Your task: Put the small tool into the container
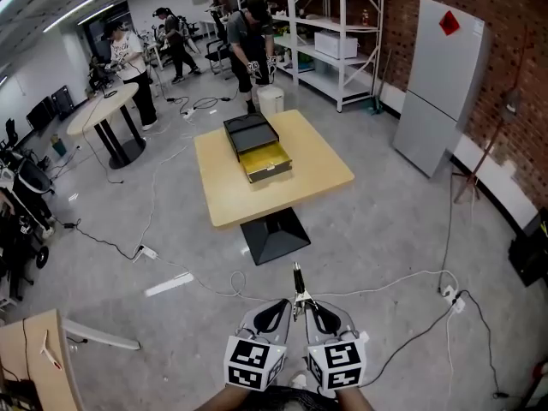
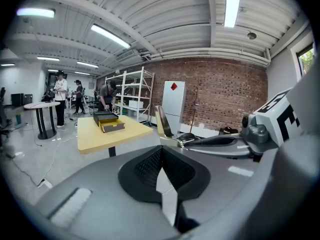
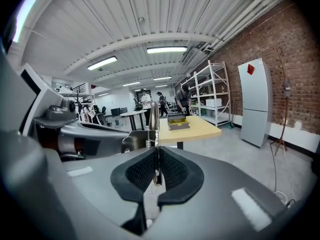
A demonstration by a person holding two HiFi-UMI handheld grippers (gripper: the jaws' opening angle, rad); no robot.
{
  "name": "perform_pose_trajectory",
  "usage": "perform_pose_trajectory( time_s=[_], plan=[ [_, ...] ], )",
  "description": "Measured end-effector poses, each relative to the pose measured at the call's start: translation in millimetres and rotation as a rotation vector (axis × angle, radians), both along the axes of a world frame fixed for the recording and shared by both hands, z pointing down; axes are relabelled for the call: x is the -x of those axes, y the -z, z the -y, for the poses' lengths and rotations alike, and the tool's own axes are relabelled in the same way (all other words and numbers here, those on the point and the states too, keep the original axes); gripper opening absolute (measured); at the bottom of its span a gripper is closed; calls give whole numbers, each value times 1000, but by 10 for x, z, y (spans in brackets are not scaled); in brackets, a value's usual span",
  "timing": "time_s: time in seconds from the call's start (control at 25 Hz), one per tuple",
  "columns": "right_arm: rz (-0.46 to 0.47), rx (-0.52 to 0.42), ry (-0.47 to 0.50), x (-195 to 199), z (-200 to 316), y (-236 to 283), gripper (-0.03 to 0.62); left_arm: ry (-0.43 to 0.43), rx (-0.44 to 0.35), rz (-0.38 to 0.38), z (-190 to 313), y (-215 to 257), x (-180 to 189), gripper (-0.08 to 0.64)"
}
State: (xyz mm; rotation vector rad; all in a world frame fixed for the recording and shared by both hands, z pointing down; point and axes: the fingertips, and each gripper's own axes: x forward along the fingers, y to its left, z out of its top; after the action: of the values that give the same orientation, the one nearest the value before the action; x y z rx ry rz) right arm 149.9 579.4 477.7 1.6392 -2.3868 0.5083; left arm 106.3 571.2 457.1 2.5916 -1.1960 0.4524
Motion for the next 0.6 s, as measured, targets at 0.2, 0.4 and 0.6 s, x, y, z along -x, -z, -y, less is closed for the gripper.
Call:
perform_pose_trajectory(
  time_s=[0.2, 0.4, 0.6],
  plan=[
    [-28, -2, -11, 291, 911, -109, 8, -1, 12, -23, 914, -137, 327, 15],
    [-50, 5, -9, 751, 1911, -144, 8, -9, 22, -38, 1930, -187, 765, 15],
    [-67, 7, -20, 1309, 2761, -125, 8, -27, 19, -56, 2777, -172, 1324, 15]
  ],
)
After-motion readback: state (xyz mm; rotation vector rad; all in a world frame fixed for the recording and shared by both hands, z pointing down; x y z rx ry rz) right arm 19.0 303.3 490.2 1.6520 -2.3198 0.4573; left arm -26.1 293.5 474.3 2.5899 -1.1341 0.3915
